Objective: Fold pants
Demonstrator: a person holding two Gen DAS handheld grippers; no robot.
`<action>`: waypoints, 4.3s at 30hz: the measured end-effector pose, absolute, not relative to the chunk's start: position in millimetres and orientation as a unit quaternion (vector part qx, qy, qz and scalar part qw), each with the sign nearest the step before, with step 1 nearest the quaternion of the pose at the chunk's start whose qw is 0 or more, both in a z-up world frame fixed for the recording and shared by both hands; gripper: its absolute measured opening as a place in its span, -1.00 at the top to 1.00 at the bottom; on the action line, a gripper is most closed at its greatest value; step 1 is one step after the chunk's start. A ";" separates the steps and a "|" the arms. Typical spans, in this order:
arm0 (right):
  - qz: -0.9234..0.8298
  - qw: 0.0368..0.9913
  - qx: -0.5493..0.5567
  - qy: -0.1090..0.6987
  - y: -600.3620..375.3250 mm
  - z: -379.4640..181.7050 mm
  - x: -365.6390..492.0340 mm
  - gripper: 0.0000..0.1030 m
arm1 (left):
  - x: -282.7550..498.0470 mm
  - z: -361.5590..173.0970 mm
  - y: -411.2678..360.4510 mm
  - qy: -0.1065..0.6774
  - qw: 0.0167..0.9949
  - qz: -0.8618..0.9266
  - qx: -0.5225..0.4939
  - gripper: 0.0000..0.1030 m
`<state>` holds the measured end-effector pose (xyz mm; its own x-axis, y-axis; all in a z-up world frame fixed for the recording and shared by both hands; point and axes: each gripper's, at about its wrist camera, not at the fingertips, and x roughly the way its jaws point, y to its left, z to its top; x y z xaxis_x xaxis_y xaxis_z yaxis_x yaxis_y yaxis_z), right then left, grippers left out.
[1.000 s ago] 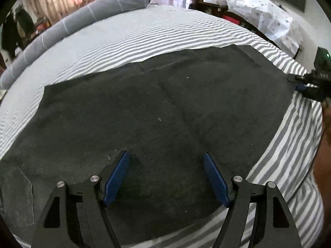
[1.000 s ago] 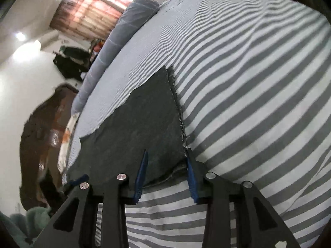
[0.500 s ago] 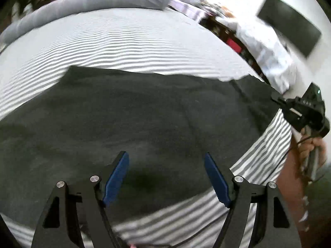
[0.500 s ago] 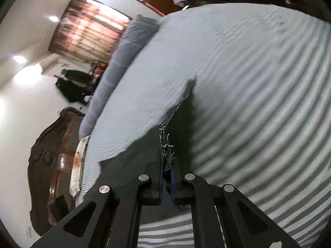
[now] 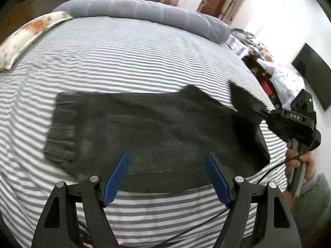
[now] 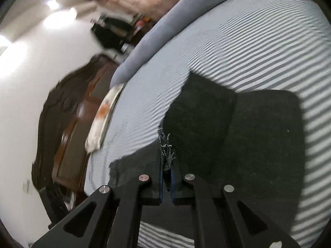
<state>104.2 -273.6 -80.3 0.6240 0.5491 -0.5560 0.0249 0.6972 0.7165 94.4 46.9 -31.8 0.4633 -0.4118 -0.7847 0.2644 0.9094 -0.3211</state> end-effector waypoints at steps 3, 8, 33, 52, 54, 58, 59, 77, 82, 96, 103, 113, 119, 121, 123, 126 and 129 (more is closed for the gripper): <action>0.185 0.816 0.329 0.437 -218.5 -96.8 114.4 0.87 | 95.9 -41.8 65.6 0.482 0.850 -0.187 -0.101 -0.48; 0.194 0.807 0.265 0.491 -156.1 -131.4 120.1 0.84 | 105.5 -53.2 75.8 0.490 0.838 -0.193 -0.145 -0.48; 0.031 0.791 0.440 0.425 -277.1 -170.8 4.2 0.25 | 166.0 -126.0 -15.3 0.564 0.761 -0.244 -0.209 -0.48; 0.050 0.758 0.494 0.423 -273.7 -182.0 -10.7 0.10 | 151.7 -105.8 -32.3 0.508 0.771 -0.317 -0.217 0.89; 0.068 0.750 0.511 0.414 -265.3 -183.4 -3.5 0.05 | 150.6 -97.0 -33.0 0.494 0.772 -0.329 -0.227 0.89; 0.061 0.737 0.547 0.393 -264.7 -187.5 5.2 -0.18 | 149.8 -92.3 -35.1 0.487 0.770 -0.341 -0.232 0.90; 0.057 0.733 0.554 0.390 -265.8 -189.0 5.2 -0.20 | 149.8 -92.8 -34.1 0.488 0.769 -0.342 -0.233 0.90; -0.063 0.779 0.504 0.368 -337.2 -168.8 -22.7 0.85 | 138.7 -110.8 -43.7 0.535 0.774 -0.305 -0.147 0.90; -0.086 0.788 0.492 0.362 -351.9 -168.1 -34.0 0.88 | 119.5 -119.4 -54.8 0.549 0.765 -0.323 -0.096 0.90; -0.065 0.777 0.441 0.444 -333.4 -167.1 -31.6 0.48 | 111.7 -119.3 -57.0 0.556 0.776 -0.293 -0.055 0.78; -0.040 0.837 0.286 0.465 -303.8 -120.3 -20.1 0.48 | 91.5 -86.5 -63.4 0.453 0.857 -0.236 0.066 0.63; -0.047 0.872 0.189 0.449 -320.9 -100.9 69.2 0.49 | 88.3 -90.2 -83.8 0.442 0.849 -0.278 0.080 0.57; -0.054 0.871 0.157 0.461 -326.4 -113.8 117.5 0.49 | 97.5 -111.3 -95.9 0.478 0.828 -0.282 0.081 0.57; -0.063 0.871 0.141 0.467 -326.9 -121.4 131.0 0.50 | 103.4 -121.5 -93.9 0.503 0.816 -0.277 0.069 0.57; -0.074 0.867 0.126 0.476 -329.3 -129.9 141.2 0.51 | 107.6 -124.8 -92.5 0.508 0.813 -0.277 0.061 0.57; -0.088 0.860 0.103 0.491 -336.5 -147.9 154.9 0.70 | 106.8 -125.5 -93.8 0.505 0.815 -0.278 0.068 0.57; -0.094 0.864 0.108 0.483 -341.5 -148.5 158.5 0.76 | 104.5 -126.4 -97.7 0.496 0.818 -0.278 0.084 0.57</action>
